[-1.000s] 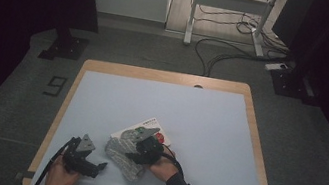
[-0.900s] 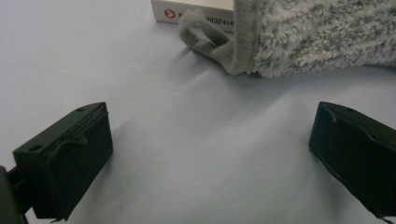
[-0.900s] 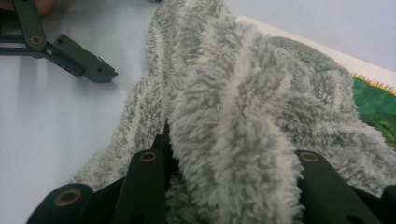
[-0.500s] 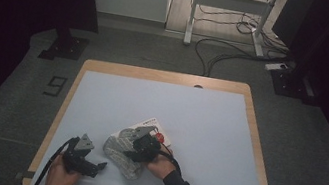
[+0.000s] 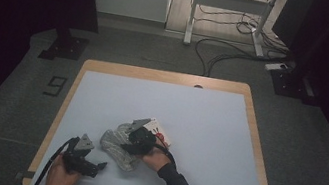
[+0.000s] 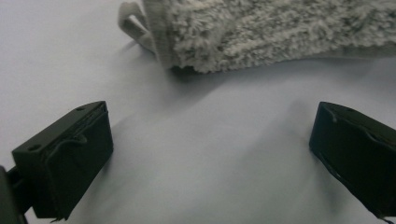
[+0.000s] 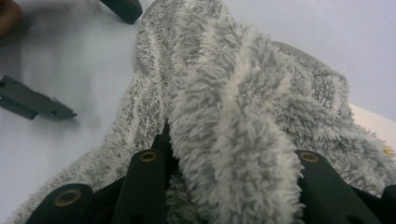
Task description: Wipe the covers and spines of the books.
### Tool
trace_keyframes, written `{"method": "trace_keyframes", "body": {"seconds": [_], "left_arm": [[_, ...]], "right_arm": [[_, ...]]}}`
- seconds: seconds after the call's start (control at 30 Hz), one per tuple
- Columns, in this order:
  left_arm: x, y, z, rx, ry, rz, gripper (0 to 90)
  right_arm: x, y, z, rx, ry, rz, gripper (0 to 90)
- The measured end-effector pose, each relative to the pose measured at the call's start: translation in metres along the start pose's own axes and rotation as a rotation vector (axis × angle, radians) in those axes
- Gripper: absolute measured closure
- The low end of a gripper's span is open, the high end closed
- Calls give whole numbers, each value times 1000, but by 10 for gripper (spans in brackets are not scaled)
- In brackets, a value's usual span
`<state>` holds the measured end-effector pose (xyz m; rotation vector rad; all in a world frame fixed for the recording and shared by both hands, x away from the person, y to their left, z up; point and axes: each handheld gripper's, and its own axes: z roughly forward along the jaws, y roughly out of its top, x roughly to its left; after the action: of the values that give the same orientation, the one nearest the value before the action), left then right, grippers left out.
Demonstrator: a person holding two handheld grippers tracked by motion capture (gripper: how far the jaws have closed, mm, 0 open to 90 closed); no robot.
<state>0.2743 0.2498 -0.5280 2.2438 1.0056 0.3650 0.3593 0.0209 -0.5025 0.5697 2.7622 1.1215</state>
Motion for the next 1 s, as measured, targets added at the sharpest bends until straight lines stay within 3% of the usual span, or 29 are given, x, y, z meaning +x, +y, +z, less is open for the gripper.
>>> {"method": "trace_keyframes", "body": {"seconds": [0.53, 1.0], "left_arm": [[0, 0, 0, 0, 1, 0, 0], [0, 0, 0, 1, 1, 0, 0]], "right_arm": [[-9, 5, 4, 4, -14, 5, 618], [-39, -14, -13, -3, -76, 75, 618]]}}
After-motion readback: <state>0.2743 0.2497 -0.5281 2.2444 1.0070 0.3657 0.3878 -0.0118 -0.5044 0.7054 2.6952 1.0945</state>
